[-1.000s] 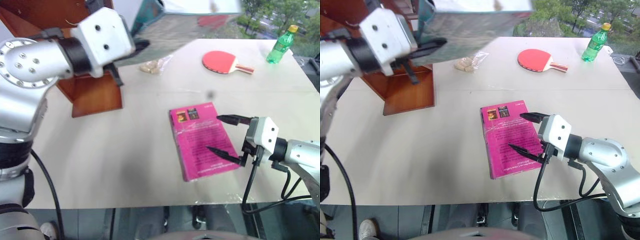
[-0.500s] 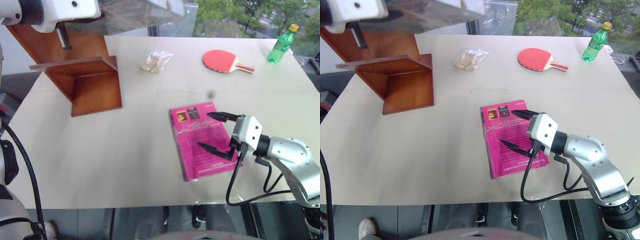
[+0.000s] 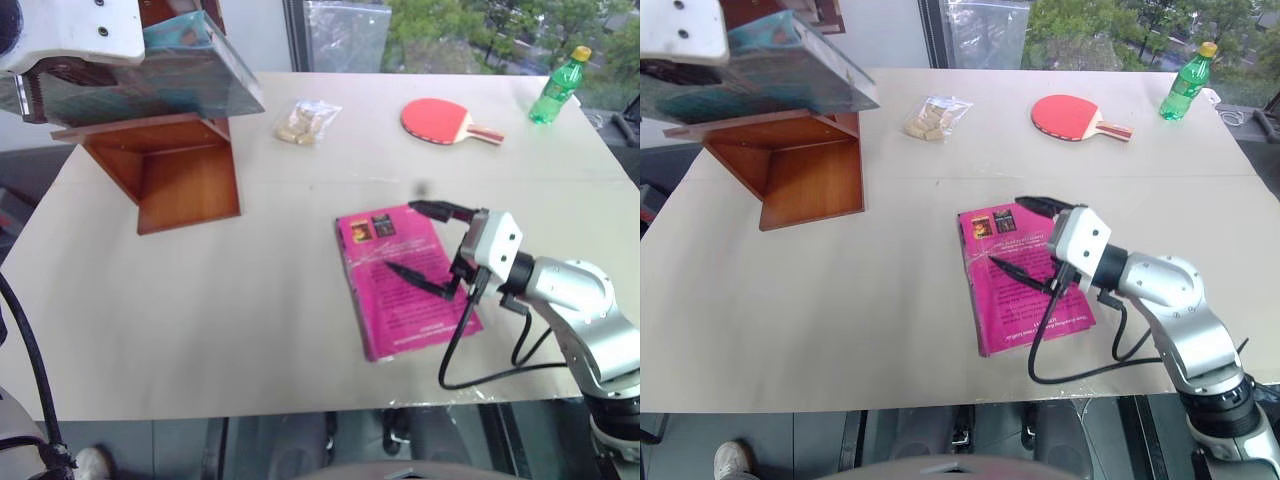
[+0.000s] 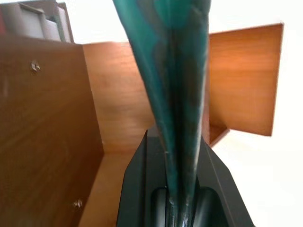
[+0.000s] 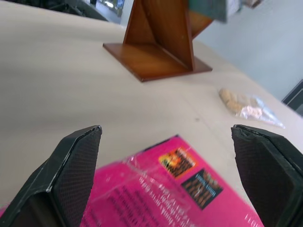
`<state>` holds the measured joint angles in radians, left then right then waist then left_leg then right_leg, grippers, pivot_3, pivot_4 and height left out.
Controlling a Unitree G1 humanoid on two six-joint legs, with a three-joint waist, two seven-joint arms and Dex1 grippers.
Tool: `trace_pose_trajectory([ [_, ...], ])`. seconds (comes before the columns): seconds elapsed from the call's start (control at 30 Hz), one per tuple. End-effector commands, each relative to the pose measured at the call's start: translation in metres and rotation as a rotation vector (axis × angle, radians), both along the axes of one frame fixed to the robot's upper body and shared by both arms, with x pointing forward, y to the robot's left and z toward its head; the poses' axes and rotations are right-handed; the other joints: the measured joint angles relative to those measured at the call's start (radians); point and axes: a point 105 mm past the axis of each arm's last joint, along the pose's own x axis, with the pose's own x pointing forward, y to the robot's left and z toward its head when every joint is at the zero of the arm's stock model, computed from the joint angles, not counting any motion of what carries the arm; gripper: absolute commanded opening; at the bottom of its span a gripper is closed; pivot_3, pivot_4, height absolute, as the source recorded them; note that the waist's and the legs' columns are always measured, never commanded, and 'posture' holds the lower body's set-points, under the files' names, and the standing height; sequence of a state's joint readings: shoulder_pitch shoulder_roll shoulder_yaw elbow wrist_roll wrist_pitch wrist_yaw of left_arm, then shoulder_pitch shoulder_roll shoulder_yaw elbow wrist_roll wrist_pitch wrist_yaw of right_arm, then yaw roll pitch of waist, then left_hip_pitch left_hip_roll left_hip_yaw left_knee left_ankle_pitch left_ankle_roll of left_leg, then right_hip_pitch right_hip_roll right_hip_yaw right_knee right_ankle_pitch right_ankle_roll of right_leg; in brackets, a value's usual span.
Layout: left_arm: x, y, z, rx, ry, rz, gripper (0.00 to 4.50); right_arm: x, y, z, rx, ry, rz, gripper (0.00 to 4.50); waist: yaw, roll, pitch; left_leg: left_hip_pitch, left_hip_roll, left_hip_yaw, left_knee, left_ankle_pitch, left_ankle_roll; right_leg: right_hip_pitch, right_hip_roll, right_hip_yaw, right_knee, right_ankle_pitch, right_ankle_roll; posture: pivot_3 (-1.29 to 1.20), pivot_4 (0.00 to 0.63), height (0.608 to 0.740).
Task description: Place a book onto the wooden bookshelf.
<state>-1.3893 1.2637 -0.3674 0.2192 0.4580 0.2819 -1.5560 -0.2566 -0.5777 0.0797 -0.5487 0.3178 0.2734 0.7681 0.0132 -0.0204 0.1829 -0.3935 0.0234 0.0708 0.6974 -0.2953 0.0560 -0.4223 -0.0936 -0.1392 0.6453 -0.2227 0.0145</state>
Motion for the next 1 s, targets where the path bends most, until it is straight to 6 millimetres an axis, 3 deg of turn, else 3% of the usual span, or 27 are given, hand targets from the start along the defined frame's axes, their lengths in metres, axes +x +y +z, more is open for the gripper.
trace_pose_trajectory([
  [0.03,-0.008,0.018,0.006,0.064,-0.046,0.072,0.12,0.010,-0.004,0.030,0.043,-0.129,-0.036,4.50,0.000,0.000,0.000,-0.001,0.000,0.000,0.001,0.000,0.000,-0.001,0.000,0.000,0.001,0.000,0.000,0.00,0.150,0.740],
  [0.2,0.002,0.022,-0.019,0.045,-0.030,0.087,0.12,0.017,-0.004,0.040,0.039,-0.175,-0.049,4.50,-0.019,0.000,0.000,-0.002,0.001,0.004,0.005,0.000,0.001,-0.008,-0.001,0.006,0.014,0.000,0.000,0.00,0.150,0.740],
  [0.3,0.000,0.022,-0.018,0.001,-0.052,0.102,1.09,0.017,-0.005,0.043,0.036,-0.186,-0.050,4.50,-0.027,0.000,0.000,-0.001,0.000,0.005,0.006,0.000,0.000,-0.010,0.000,0.010,0.017,0.000,0.000,0.00,0.150,0.740],
  [0.47,-0.018,0.017,-0.019,-0.143,-0.040,0.086,3.47,0.017,-0.008,0.045,0.036,-0.185,-0.048,4.50,-0.023,0.000,0.000,-0.002,0.000,0.006,0.007,0.000,0.001,-0.011,0.000,0.011,0.017,0.000,-0.001,0.00,0.150,0.740],
  [0.67,-0.043,0.002,0.001,-0.435,-0.137,-0.088,3.47,0.020,-0.009,0.042,0.033,-0.166,-0.034,4.50,-0.021,0.000,0.000,-0.004,0.000,0.005,0.007,0.000,0.001,-0.011,-0.001,0.011,0.016,0.002,-0.003,0.00,0.150,0.740],
  [0.77,-0.059,-0.009,-0.002,-0.620,-0.114,-0.189,3.47,0.023,-0.010,0.042,0.034,-0.162,-0.028,4.50,-0.024,0.000,0.000,-0.002,-0.001,0.006,0.007,0.000,0.001,-0.011,-0.002,0.012,0.017,0.001,-0.002,0.00,0.150,0.740],
  [0.9,-0.077,-0.027,-0.031,-0.872,-0.018,-0.292,3.47,0.025,-0.013,0.039,0.015,-0.142,-0.025,4.50,-0.024,0.002,-0.001,-0.002,0.000,0.005,0.008,0.000,0.000,-0.011,-0.001,0.011,0.017,0.001,-0.002,0.00,0.150,0.740],
  [1.0,-0.078,-0.047,-0.056,-1.000,0.023,-0.342,3.47,0.025,-0.017,0.036,-0.009,-0.134,-0.032,4.50,-0.016,0.001,-0.001,-0.002,0.000,0.004,0.009,0.000,0.000,-0.010,-0.002,0.010,0.018,0.002,-0.003,0.00,0.150,0.740],
])
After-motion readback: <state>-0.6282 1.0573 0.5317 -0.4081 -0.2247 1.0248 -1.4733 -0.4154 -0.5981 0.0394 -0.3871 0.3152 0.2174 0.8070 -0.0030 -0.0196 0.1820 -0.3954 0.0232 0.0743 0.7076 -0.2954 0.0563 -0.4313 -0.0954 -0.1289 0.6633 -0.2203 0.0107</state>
